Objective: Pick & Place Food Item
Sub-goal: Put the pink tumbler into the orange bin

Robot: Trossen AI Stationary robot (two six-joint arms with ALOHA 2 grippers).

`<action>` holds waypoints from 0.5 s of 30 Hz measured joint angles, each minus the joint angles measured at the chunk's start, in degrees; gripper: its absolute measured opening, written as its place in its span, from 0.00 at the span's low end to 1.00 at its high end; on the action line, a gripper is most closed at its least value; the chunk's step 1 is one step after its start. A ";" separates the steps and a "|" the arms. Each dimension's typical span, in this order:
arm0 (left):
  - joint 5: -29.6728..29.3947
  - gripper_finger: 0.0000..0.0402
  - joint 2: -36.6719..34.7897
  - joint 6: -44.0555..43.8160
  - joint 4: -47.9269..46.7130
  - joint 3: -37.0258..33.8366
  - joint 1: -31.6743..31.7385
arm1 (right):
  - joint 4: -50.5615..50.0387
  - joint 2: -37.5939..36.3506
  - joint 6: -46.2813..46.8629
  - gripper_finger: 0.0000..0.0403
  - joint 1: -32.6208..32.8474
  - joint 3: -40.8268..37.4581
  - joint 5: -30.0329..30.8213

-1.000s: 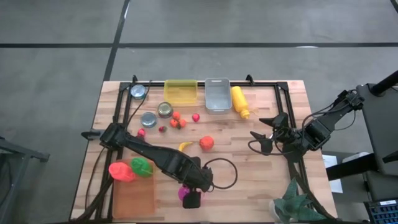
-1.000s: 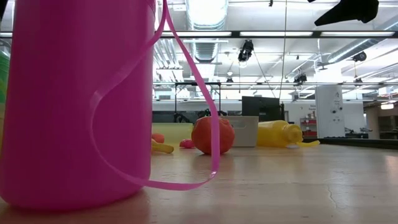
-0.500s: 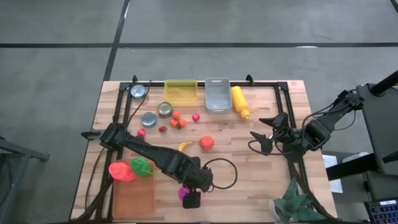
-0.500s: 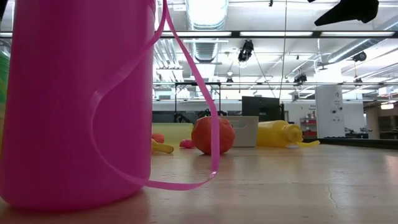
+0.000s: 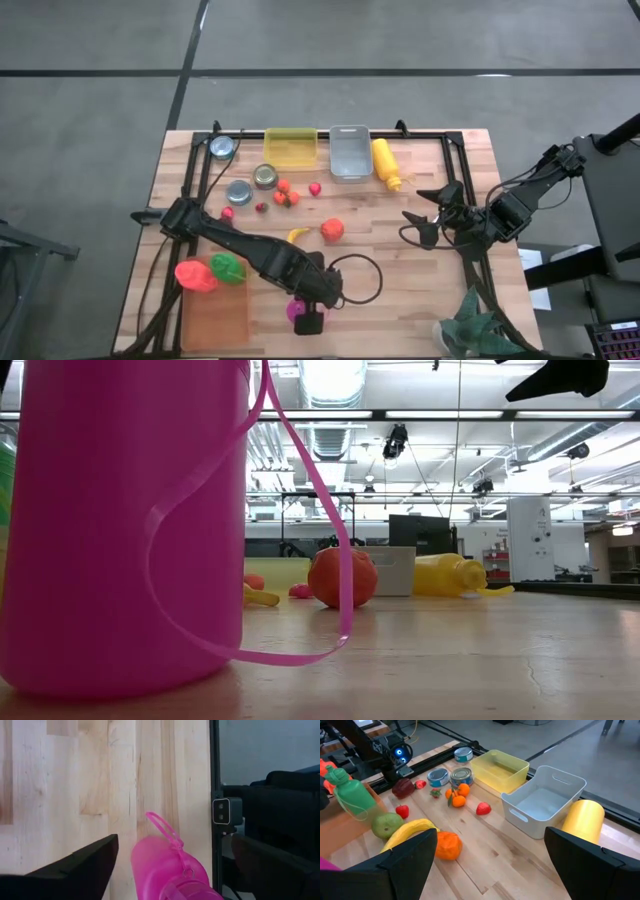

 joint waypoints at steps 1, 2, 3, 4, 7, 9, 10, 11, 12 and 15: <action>-0.01 0.96 0.00 -0.08 -0.15 0.00 0.00 | 0.00 -0.01 0.00 0.90 0.00 0.00 0.00; 0.00 0.94 0.00 -0.45 -0.48 0.00 0.00 | 0.00 0.01 0.00 0.90 0.00 0.00 0.00; 0.00 0.92 0.00 -0.62 -0.83 0.00 0.00 | 0.00 0.01 -0.02 0.90 0.00 0.00 0.00; 0.00 0.90 0.00 -0.80 -1.22 0.00 0.00 | 0.00 0.01 0.00 0.90 0.03 0.00 0.00; 0.13 0.85 0.00 -1.38 -2.21 -0.02 0.00 | 0.00 -0.01 -0.02 0.90 0.04 0.00 0.00; 0.67 0.83 0.00 -1.38 -2.31 -0.02 -0.07 | 0.00 0.00 -0.01 0.90 0.04 0.00 0.00; 1.11 0.82 0.00 -1.42 -2.31 -0.02 -0.07 | 0.00 0.00 -0.01 0.90 0.04 0.00 0.00; 1.55 0.81 0.00 -1.51 -2.37 -0.02 -0.11 | 0.00 0.01 0.00 0.90 0.04 0.00 0.00; 2.18 0.80 0.00 -1.63 -2.68 -0.01 -0.11 | 0.00 0.01 0.00 0.90 0.04 0.00 0.00; 4.04 0.80 0.00 -2.61 -4.10 0.17 -0.11 | 0.00 -0.01 0.00 0.90 0.04 0.00 0.00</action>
